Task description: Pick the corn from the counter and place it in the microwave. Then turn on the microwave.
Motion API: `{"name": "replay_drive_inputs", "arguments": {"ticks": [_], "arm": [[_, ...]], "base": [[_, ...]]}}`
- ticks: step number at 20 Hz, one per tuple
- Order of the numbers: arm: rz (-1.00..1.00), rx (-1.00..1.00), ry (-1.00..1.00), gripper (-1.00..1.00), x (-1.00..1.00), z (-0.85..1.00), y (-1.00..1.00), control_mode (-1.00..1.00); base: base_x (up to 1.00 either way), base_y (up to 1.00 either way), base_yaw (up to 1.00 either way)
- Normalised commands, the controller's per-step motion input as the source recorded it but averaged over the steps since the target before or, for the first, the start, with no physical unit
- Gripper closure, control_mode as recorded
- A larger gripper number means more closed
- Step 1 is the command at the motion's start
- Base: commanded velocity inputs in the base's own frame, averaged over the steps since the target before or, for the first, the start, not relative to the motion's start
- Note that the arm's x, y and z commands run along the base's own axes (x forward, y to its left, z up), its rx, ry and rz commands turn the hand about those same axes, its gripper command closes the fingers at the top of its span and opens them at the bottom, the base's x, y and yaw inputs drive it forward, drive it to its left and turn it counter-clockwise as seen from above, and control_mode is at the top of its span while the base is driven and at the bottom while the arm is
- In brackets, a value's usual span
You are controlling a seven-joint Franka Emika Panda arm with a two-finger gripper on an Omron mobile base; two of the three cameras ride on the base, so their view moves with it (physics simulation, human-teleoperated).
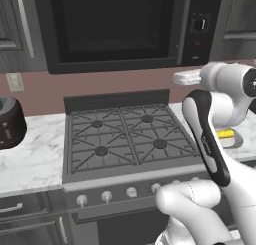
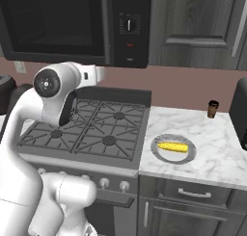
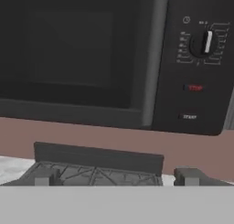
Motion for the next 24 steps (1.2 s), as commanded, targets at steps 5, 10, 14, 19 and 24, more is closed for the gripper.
{"name": "replay_drive_inputs", "arguments": {"ticks": [5, 10, 14, 19, 24], "arm": [[0.00, 0.00, -0.43, -1.00, -0.02, 0.59, -0.04, -1.00], [0.00, 0.00, -0.38, -1.00, 0.00, 0.47, -0.07, -1.00], [-0.01, 0.00, -0.19, -1.00, 0.15, 0.28, -0.07, -1.00], [0.00, 0.03, 0.00, -1.00, 0.43, 0.08, -0.08, -1.00], [0.00, 0.05, 0.00, -1.00, 0.44, 0.00, -0.11, -1.00]], "base": [[0.00, 0.00, 0.00], [0.00, 0.00, 0.00], [0.00, 0.00, 0.00], [0.00, 0.00, 0.00], [0.00, 0.00, 0.00]]}}
